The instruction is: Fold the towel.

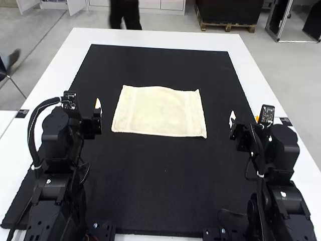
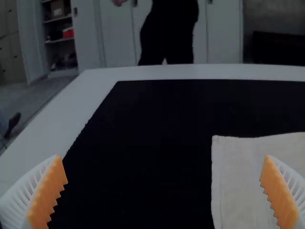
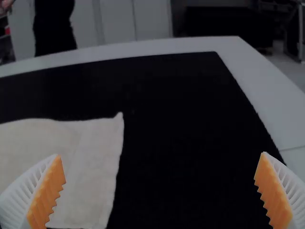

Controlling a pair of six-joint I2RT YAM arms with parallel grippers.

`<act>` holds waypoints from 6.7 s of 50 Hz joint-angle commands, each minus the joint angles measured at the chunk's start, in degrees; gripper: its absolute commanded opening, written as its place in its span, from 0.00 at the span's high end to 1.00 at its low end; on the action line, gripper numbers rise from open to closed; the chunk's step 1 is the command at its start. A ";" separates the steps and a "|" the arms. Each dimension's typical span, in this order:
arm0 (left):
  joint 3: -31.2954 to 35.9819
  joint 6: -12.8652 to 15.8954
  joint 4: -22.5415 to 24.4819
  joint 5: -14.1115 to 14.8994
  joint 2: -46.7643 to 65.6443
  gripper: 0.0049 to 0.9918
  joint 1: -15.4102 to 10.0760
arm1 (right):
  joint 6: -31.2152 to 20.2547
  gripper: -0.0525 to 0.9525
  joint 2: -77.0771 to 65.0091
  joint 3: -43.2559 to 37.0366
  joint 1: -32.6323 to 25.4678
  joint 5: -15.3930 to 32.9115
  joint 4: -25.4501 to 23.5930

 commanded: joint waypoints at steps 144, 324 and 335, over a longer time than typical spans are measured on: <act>21.66 -4.63 9.86 2.85 28.23 0.03 -8.00 | 3.30 0.04 41.89 23.41 6.04 5.11 22.64; 51.36 -9.99 13.46 7.86 83.25 0.03 -8.62 | 18.33 0.04 136.02 102.25 7.45 -8.16 -6.71; 51.36 -10.26 13.28 8.12 83.25 0.03 -8.53 | 18.42 0.04 137.25 102.60 7.54 -8.25 -8.47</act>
